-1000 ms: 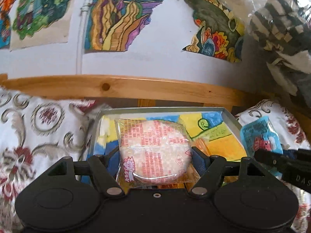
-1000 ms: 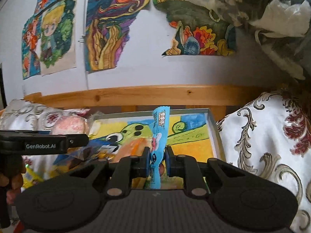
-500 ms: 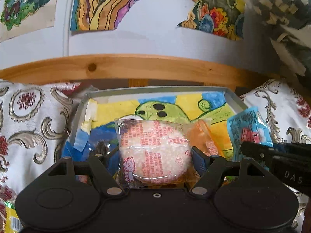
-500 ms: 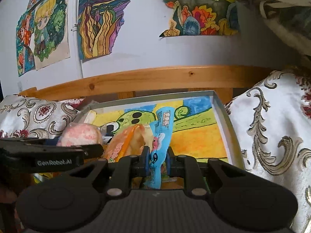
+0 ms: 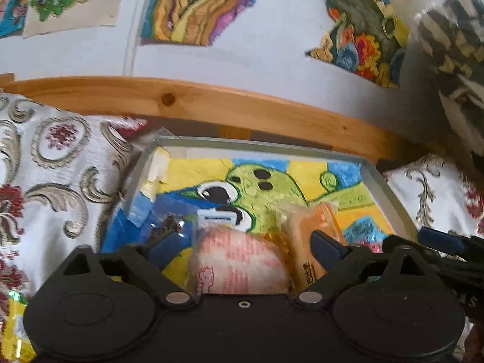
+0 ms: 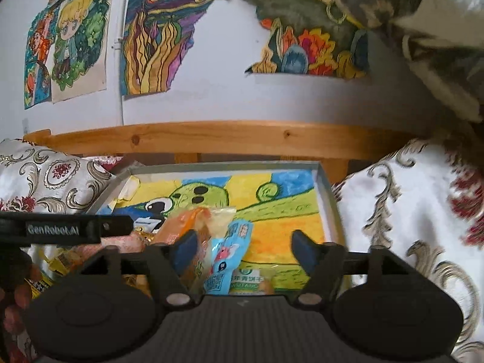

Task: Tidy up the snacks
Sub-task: 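Lower the cake bag and blue packet into the tray and open both tools, then withdraw both tools from the tray back over the remaining snacks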

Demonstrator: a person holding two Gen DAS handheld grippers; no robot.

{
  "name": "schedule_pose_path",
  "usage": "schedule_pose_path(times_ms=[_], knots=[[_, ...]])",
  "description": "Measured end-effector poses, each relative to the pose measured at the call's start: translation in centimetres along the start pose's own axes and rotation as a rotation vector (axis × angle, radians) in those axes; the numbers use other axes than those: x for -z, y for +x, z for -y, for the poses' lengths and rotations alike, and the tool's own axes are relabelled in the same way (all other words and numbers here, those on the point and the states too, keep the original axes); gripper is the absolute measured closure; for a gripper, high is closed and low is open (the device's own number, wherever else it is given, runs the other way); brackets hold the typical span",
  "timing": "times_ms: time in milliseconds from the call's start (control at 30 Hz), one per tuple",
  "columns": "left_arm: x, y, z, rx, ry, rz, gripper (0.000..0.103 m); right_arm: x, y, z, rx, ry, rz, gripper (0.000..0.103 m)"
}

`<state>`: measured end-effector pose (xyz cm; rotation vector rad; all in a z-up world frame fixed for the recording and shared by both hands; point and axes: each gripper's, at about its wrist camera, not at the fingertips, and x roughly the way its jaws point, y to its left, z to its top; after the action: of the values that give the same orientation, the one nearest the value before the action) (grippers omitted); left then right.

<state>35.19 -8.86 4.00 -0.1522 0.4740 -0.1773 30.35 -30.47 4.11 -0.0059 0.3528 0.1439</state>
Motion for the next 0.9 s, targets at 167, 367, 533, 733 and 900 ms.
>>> schedule_pose_path(times_ms=[167, 367, 533, 733, 900], knots=[[-1.1, -2.2, 0.2, -0.003, -0.007, 0.030, 0.001, -1.2, -2.8, -0.3, 0.013, -0.017, 0.043, 0.008], [-2.1, -5.8, 0.1, -0.010, -0.016, 0.074, 0.001, -2.6, -6.8, -1.0, 0.017, -0.030, 0.107, 0.000], [-2.1, -9.5, -0.6, -0.027, -0.011, 0.104, 0.001, -2.8, -10.0, -1.9, 0.008, -0.034, 0.128, 0.000], [-1.3, -14.1, -2.4, -0.054, -0.023, 0.123, 0.001, -1.7, -13.5, -3.0, -0.001, -0.029, 0.137, 0.000], [-0.1, -16.8, -3.6, -0.071, -0.024, 0.122, 0.001, -0.5, -16.6, -3.6, -0.009, -0.003, 0.154, 0.000]])
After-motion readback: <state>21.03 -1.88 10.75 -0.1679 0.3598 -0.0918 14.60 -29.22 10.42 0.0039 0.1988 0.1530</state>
